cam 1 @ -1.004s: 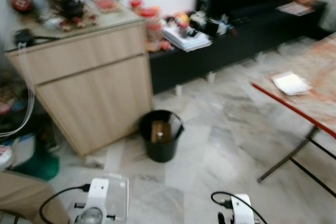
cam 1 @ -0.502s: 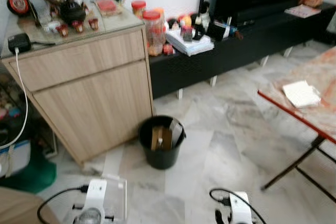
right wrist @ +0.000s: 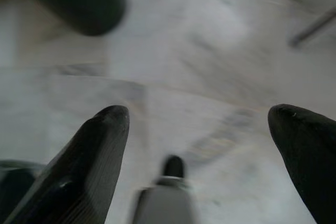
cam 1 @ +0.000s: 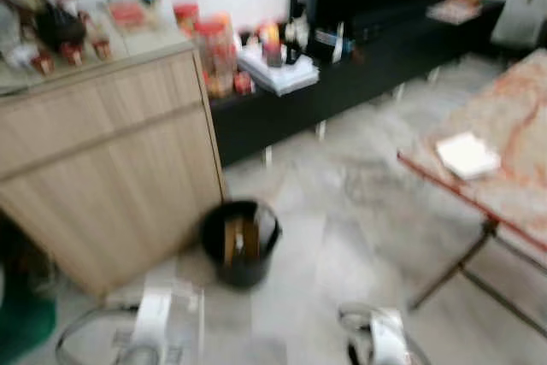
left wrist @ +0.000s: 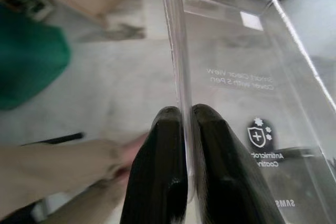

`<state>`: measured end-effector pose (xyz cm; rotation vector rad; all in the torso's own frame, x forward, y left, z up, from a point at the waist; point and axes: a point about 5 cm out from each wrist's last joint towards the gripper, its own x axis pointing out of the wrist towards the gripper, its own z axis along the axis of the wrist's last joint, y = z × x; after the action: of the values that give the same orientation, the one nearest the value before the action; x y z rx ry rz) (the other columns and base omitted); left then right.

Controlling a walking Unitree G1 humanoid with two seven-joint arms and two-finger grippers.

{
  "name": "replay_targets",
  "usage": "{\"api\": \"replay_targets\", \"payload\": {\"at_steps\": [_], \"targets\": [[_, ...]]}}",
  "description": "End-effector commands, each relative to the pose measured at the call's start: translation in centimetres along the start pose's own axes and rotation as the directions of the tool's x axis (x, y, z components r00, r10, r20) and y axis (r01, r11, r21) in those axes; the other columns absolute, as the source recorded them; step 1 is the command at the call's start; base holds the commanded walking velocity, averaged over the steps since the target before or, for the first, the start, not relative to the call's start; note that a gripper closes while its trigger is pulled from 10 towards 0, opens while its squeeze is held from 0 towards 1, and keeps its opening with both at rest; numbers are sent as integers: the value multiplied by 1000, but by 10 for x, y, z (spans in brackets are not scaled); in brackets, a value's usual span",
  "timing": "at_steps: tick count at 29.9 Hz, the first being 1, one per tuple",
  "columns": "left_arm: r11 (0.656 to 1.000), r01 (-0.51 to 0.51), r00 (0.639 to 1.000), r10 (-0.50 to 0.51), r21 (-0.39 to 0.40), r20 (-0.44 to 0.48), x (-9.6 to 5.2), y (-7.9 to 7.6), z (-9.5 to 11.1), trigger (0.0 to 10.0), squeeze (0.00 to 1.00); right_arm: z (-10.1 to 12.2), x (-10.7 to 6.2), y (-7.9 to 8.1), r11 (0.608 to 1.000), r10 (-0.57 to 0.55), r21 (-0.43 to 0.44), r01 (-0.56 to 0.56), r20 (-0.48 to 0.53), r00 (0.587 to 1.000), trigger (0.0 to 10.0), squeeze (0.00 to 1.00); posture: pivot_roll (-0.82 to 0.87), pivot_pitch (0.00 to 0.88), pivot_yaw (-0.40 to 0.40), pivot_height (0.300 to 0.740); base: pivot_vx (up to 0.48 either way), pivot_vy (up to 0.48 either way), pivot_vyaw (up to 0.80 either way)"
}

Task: Picking trash to rubbish bin

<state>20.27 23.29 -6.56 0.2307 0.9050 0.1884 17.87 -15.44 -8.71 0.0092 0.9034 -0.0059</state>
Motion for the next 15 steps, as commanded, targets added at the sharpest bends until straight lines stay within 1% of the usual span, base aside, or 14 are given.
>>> {"api": "replay_targets", "payload": {"at_steps": [1, 3, 7, 9, 15], "targets": [[1000, 11, 1000, -11, 17, 17, 1, -5, 6, 10000, 0, -4, -1, -9, 1000, -21, -12, 21, -10, 1000, 10000, 0, -73, 6, 39, 740, 326, 0, 0], [1000, 11, 1000, -11, 19, 18, 1, -5, 7, 10000, 0, -3, -1, -8, 1000, -16, -19, 16, -7, 1000, 10000, 0, -73, 0, 41, 740, 326, 0, 0], [1000, 12, 1000, -12, 21, 24, 1, -4, 9, 10000, 0, -2, -1, -7, 1000, -12, -18, 12, 1, 1000, 10000, 0, -74, 0, 43, 740, 327, 0, 747], [1000, 13, 1000, -13, 22, 26, 1, -4, 10, 10000, 0, -2, -1, -8, 1000, -19, 5, 19, -2, 1000, 10000, 0, -76, 0, 45, 740, 328, 0, 0], [999, 16, 999, -17, 28, 29, 1, -5, 11, 10000, 0, -3, -1, -10, 1000, -26, 12, 26, 1, 1000, 10000, 0, -80, 0, 50, 740, 328, 0, 0]]}}
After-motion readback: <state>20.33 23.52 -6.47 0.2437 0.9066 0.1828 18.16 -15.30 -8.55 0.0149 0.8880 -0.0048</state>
